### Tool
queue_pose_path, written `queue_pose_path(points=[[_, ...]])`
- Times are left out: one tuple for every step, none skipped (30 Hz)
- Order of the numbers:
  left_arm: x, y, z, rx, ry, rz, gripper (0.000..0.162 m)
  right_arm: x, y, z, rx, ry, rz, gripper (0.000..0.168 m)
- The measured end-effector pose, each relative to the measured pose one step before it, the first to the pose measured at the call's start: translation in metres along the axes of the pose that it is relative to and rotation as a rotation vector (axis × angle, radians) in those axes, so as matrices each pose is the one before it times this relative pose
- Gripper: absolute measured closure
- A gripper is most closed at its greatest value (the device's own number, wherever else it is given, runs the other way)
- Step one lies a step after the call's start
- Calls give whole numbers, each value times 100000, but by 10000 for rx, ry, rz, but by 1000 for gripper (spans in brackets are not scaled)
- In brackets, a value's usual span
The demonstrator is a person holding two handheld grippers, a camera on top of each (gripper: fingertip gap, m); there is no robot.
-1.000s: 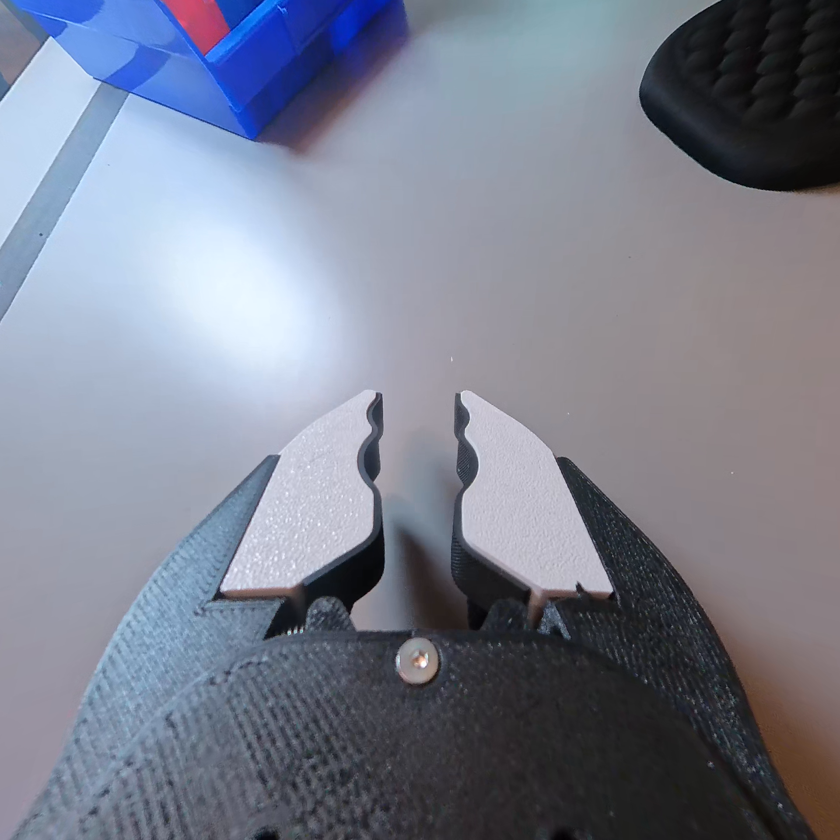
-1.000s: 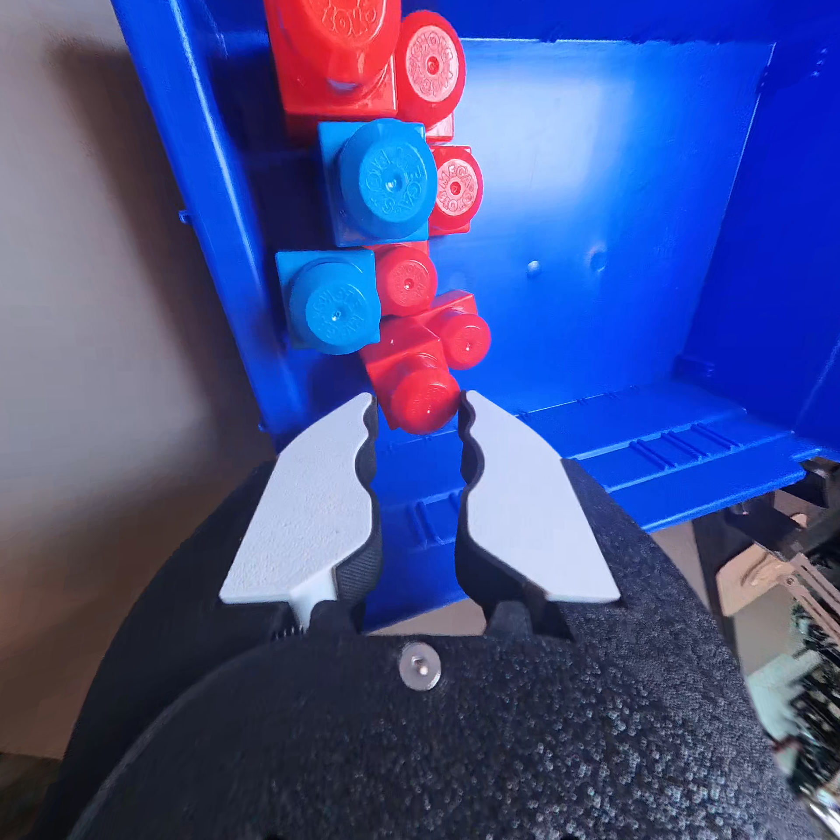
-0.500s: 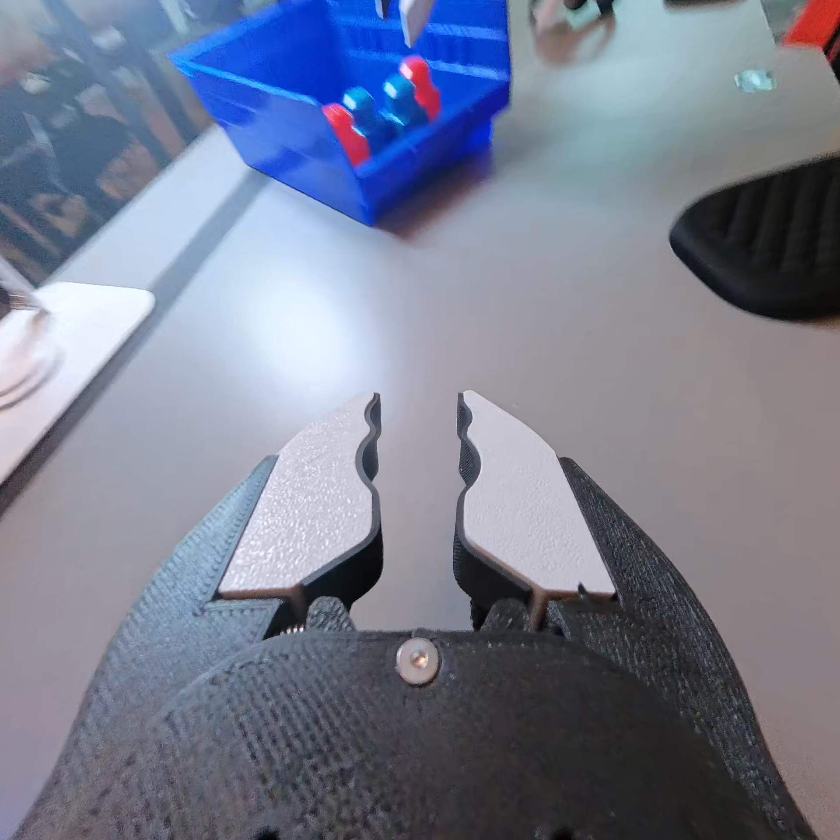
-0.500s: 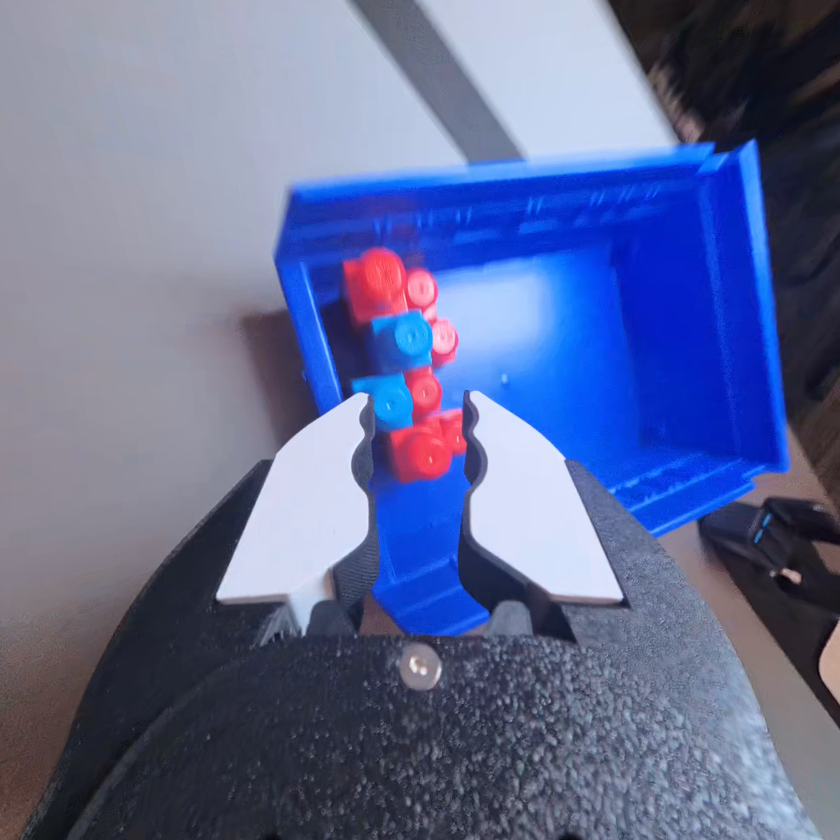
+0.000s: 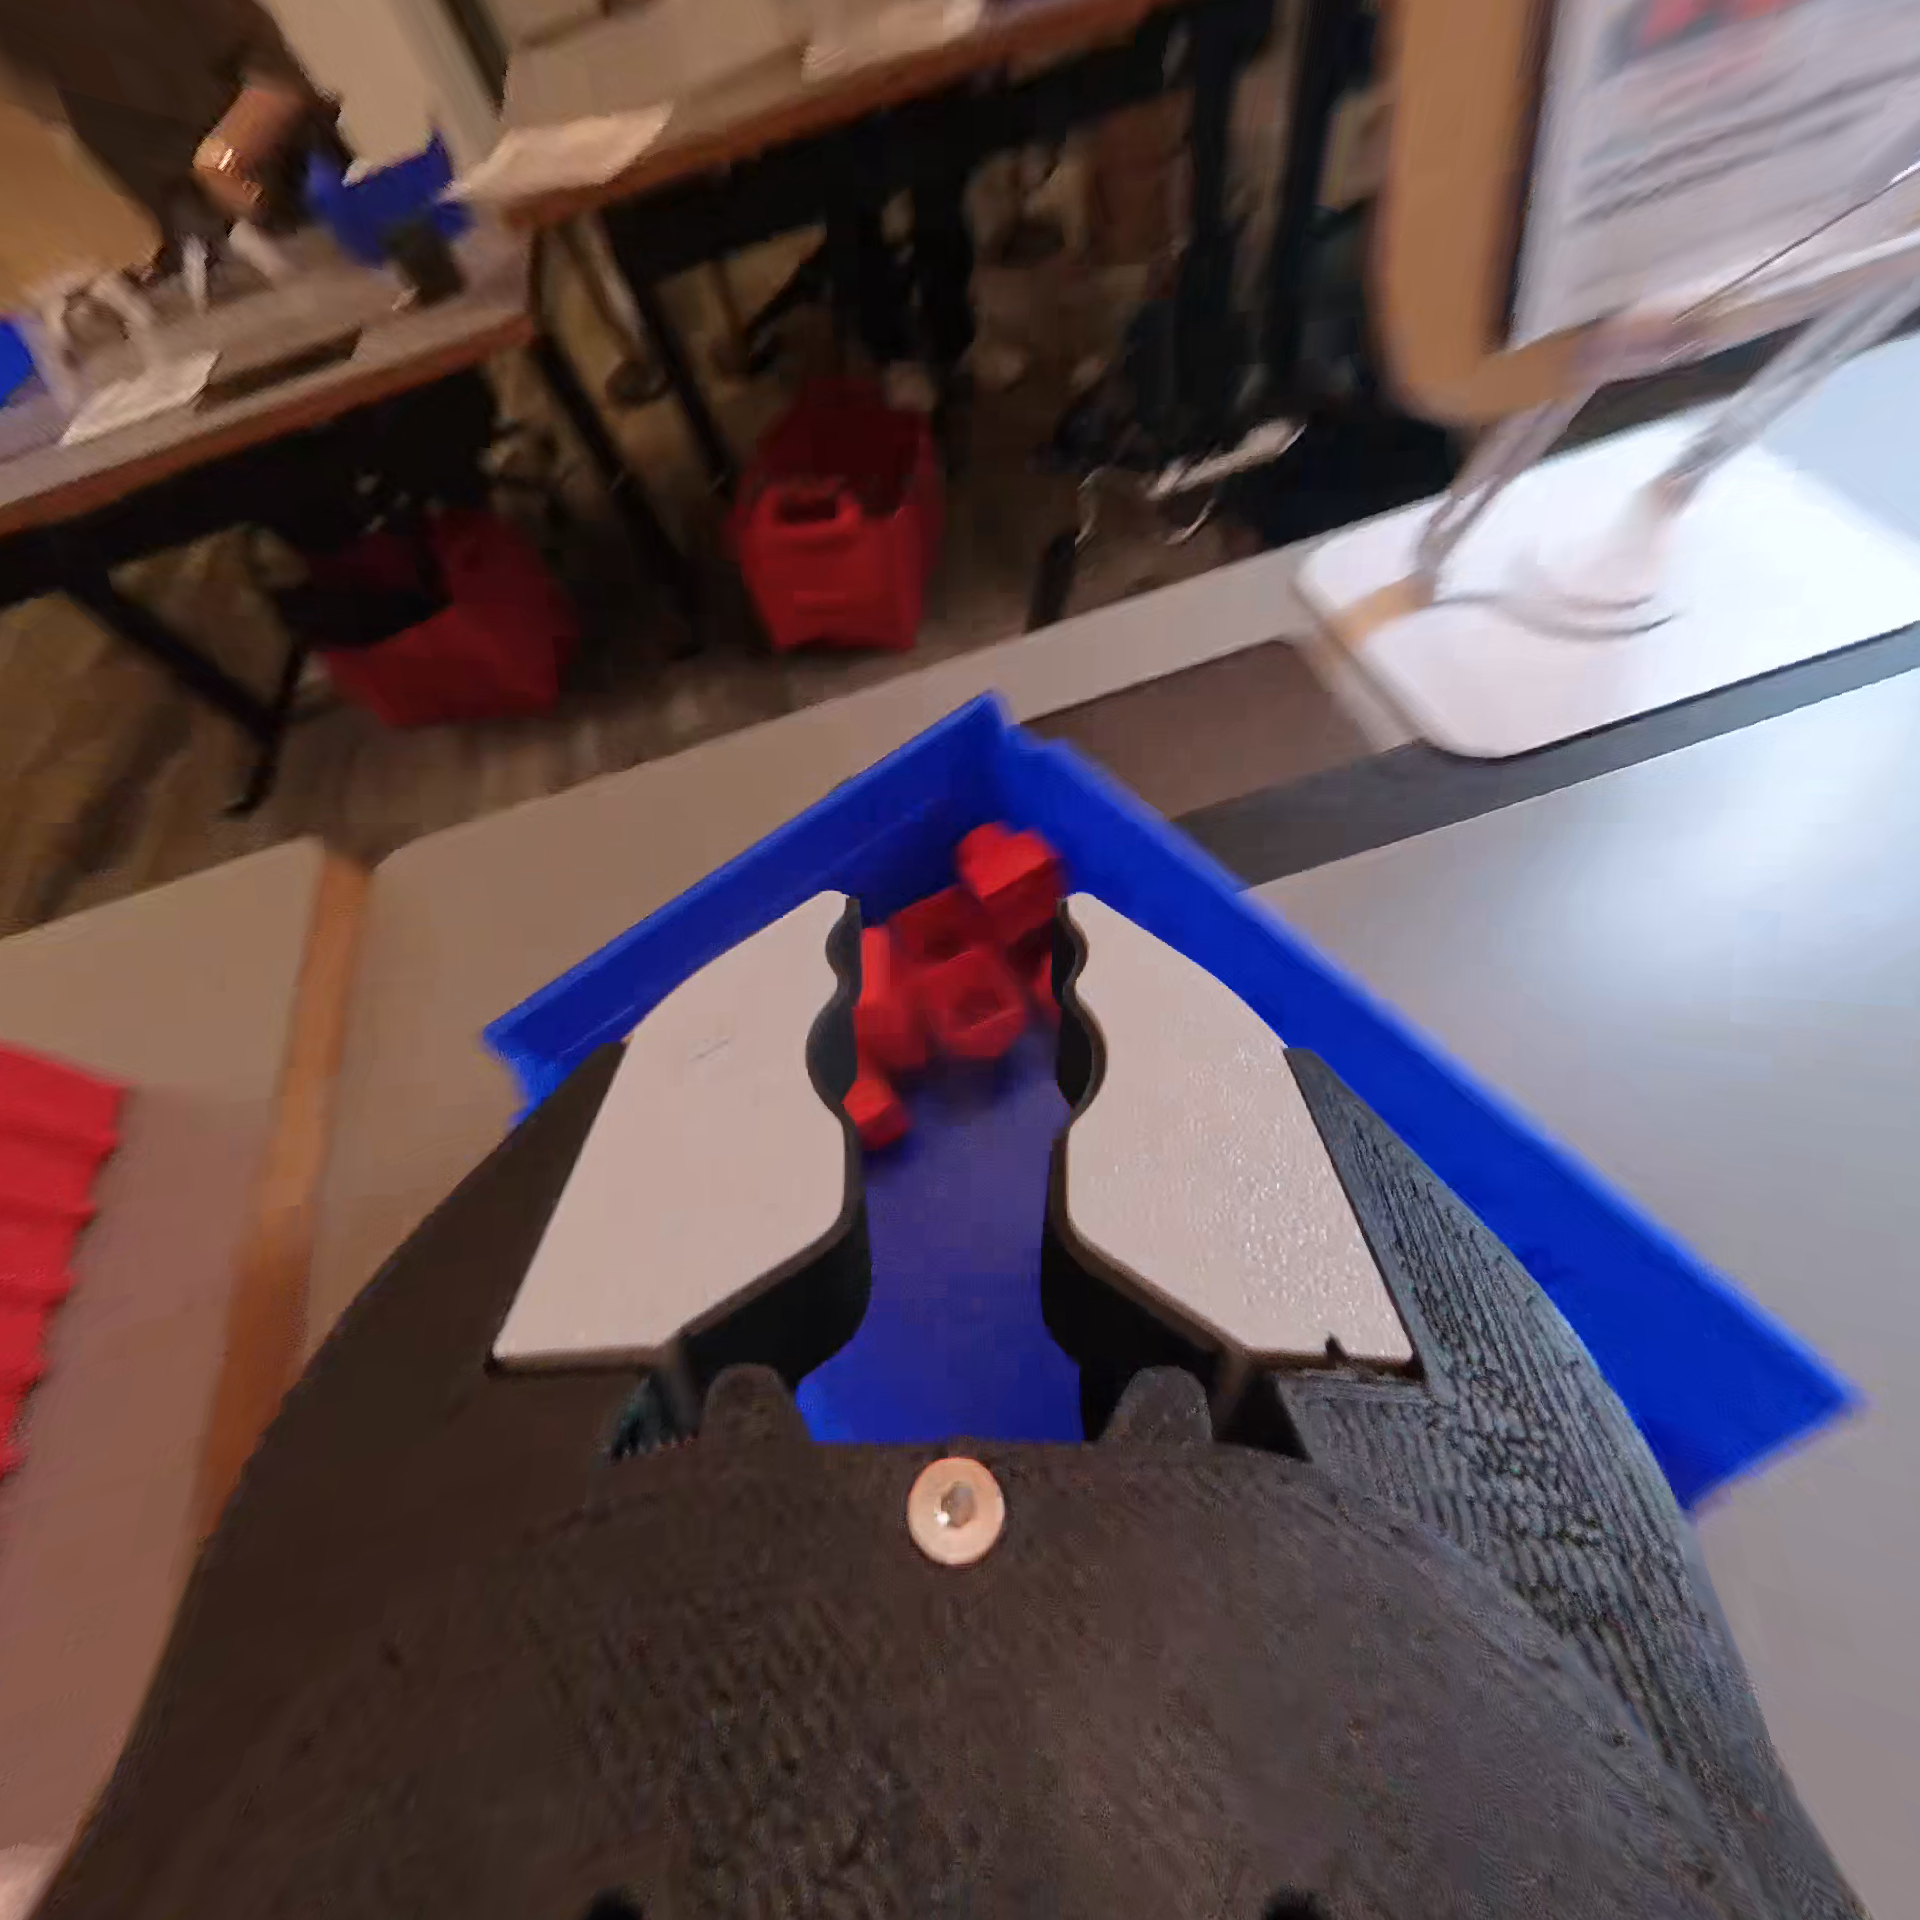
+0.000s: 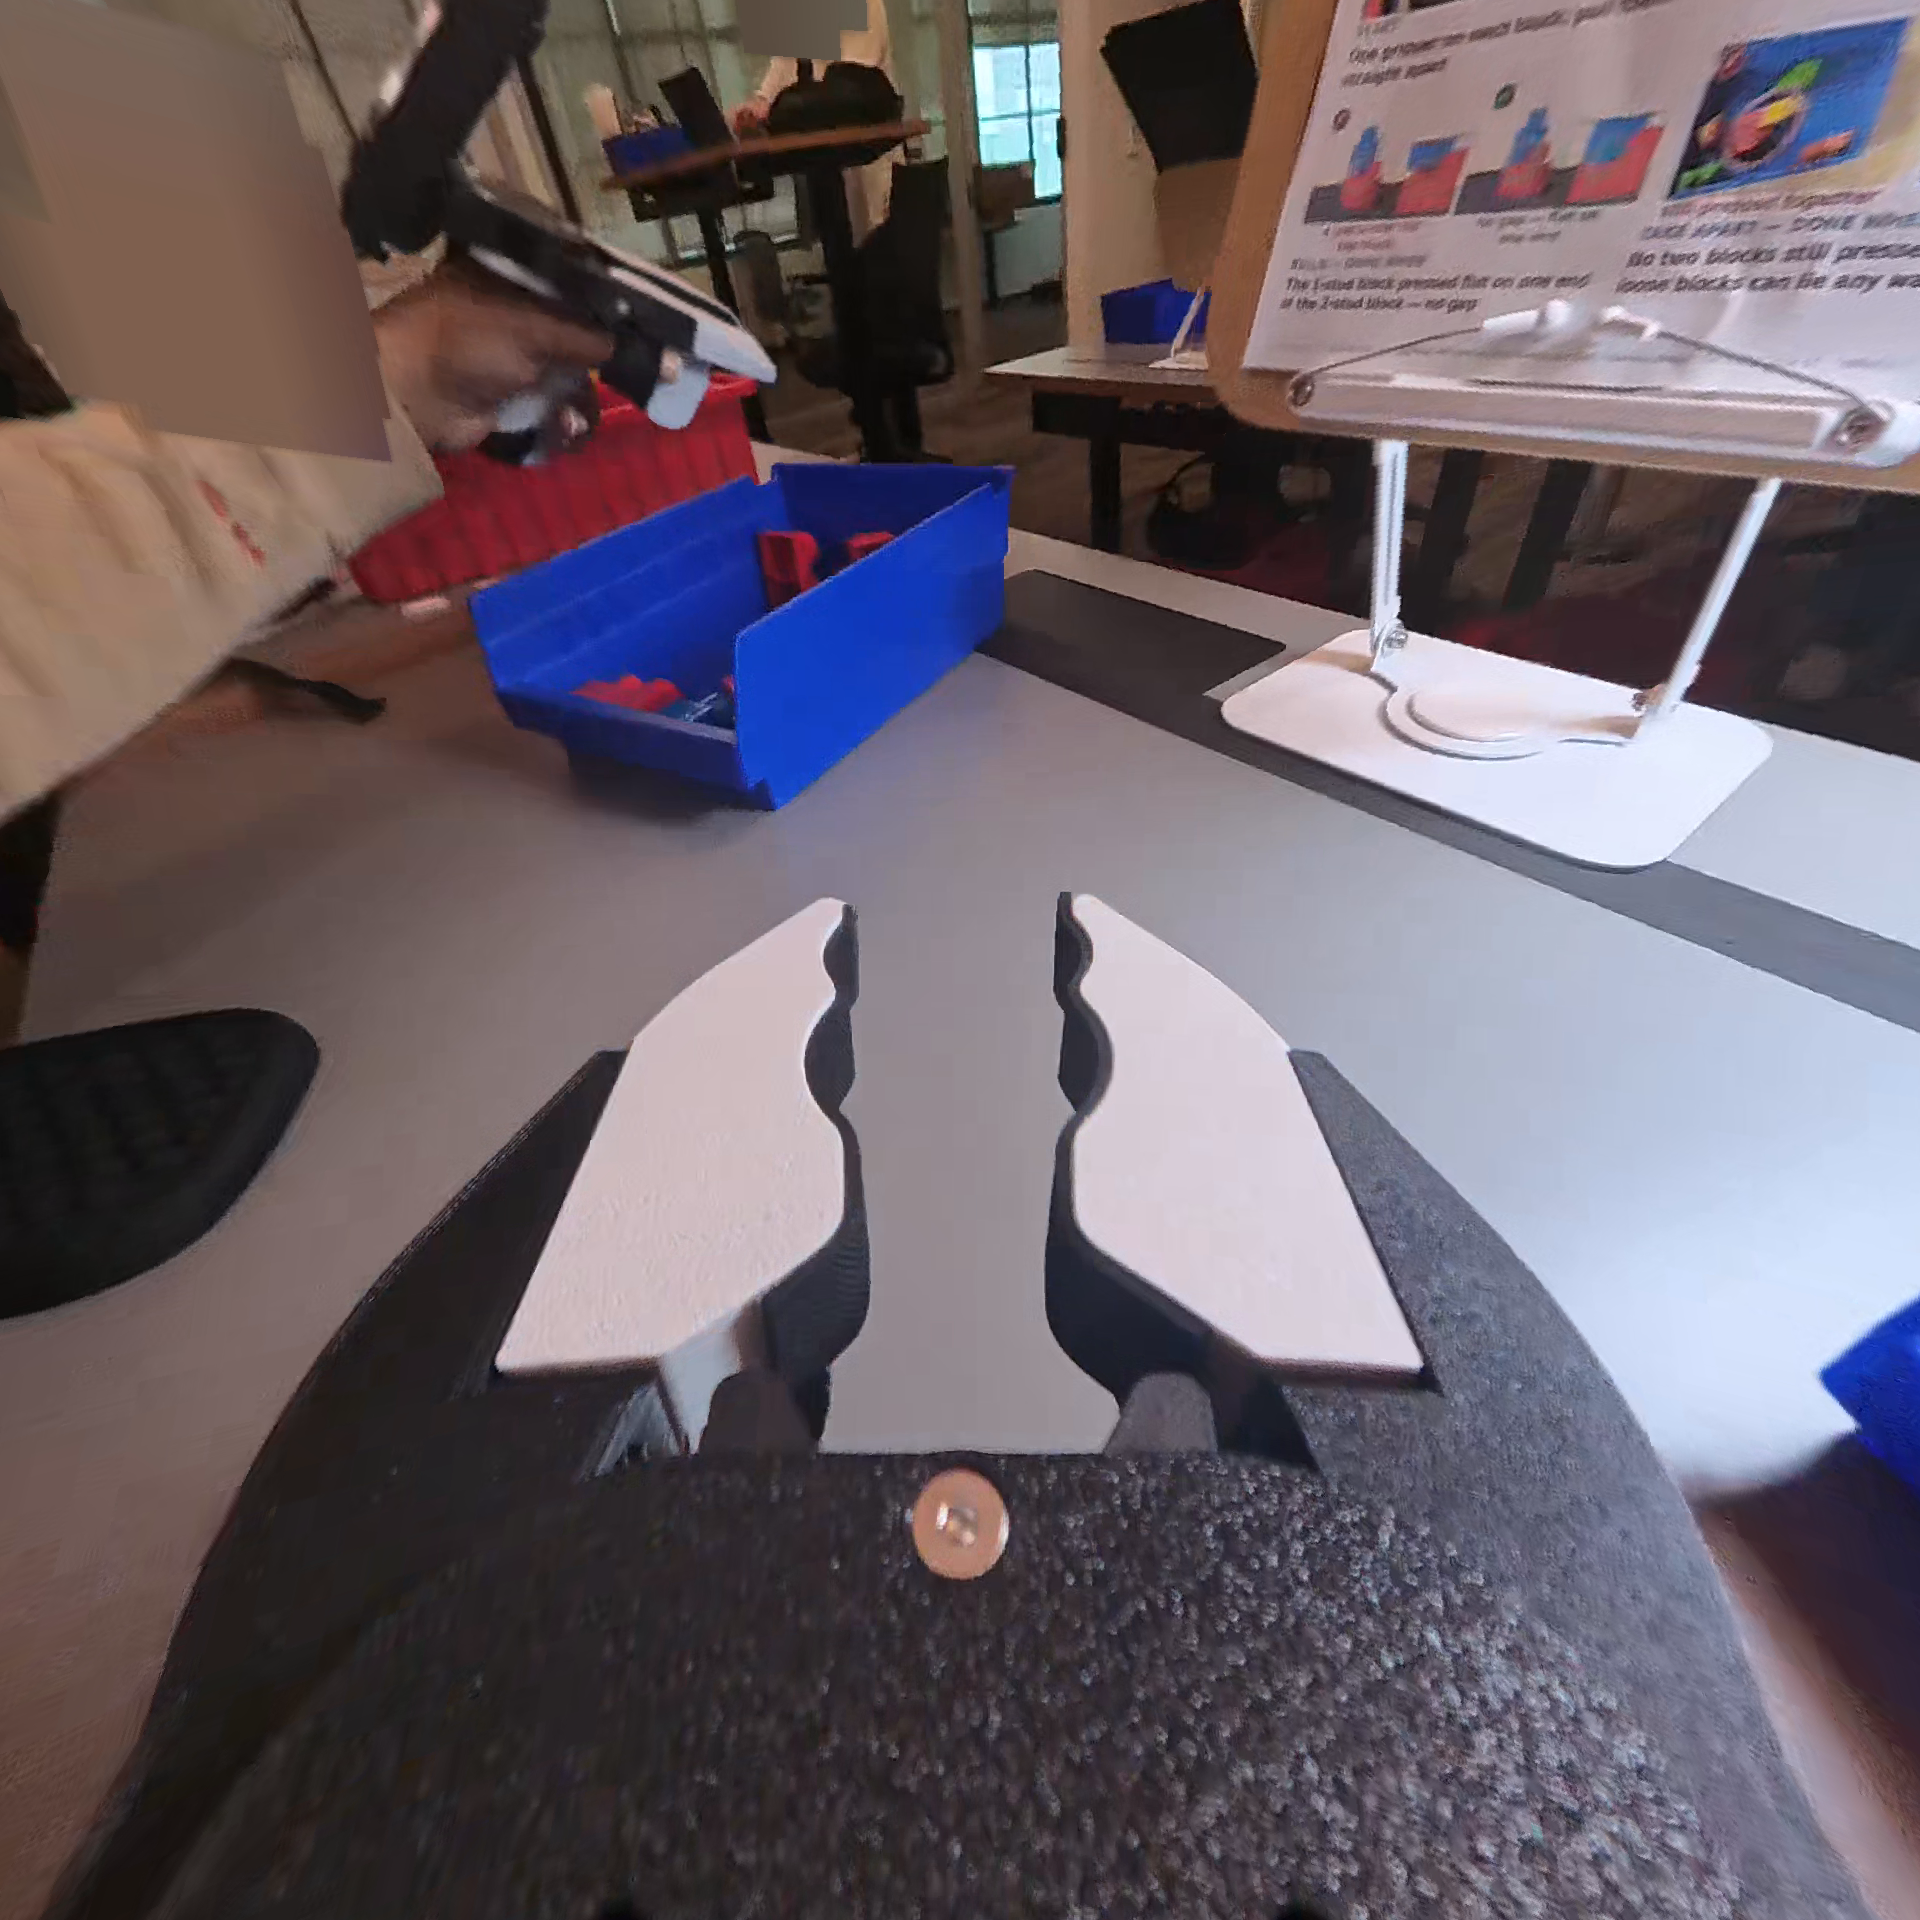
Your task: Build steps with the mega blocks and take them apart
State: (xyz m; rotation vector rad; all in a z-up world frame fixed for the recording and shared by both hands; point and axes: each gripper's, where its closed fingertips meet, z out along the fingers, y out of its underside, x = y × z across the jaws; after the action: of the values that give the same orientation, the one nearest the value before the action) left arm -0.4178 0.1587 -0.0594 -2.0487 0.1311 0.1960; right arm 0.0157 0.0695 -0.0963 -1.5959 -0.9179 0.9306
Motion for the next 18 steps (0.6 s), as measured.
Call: queue_pose_path(points=[[-2036, 1236, 853, -746, -586, 349, 126, -301, 936, 566, -67, 32, -329, 133], [-1710, 1338, 969, -797, -565, 558, 125, -235, 933, 474, -166, -6, -383, 134], [-1290, 1404, 1088, -807, -495, 662, 124, -246, 865, 364, -258, -55, -367, 134], [-807, 1393, 1187, -807, -370, 711, 123, -150, 594, 246, -174, -14, -347, 135], [-342, 1257, 1213, -741, -256, 736, 121, -79, 306, 136, -35, 11, -293, 136], [-101, 977, 1168, -630, -259, 780, 120, -146, 189, 86, -2, -70, -170, 136], [18, 748, 1123, -549, -308, 861, 120, -189, 135, 65, -8, -131, -38, 137], [167, 513, 1064, -458, -293, 875, 120, -106, 87, 5, 24, -98, 11, 137], [279, 281, 996, -378, -233, 784, 120, -21, 70, -43, 41, -52, -7, 137], [212, 112, 894, -326, -251, 663, 121, 82, 118, -72, 26, -16, -17, 138], [161, 41, 812, -303, -263, 619, 122, 154, 111, -95, 30, 15, 10, 138], [116, -38, 725, -269, -274, 625, 123, 208, 126, -93, 30, 19, 63, 139], [146, -26, 616, -259, -255, 606, 127, 233, 170, -57, 2, 28, 120, 140], [47, 72, 462, -279, -311, 558, 142, 263, 204, -43, -24, 50, 152, 141], [-429, -93, 192, -70, -625, 585, 152, 255, 174, -42, -2, 54, 153, 142], [-369, 34, -26, -47, -484, 548, 157, 161, 128, -61, 29, 28, 129, 143], [-356, 78, -221, 21, -285, 170, 157, 76, 127, -53, 7, -4, 70, 143], [-679, 22, -536, 205, -300, -196, 158, 47, 116, -44, -21, -4, -15, 143]])
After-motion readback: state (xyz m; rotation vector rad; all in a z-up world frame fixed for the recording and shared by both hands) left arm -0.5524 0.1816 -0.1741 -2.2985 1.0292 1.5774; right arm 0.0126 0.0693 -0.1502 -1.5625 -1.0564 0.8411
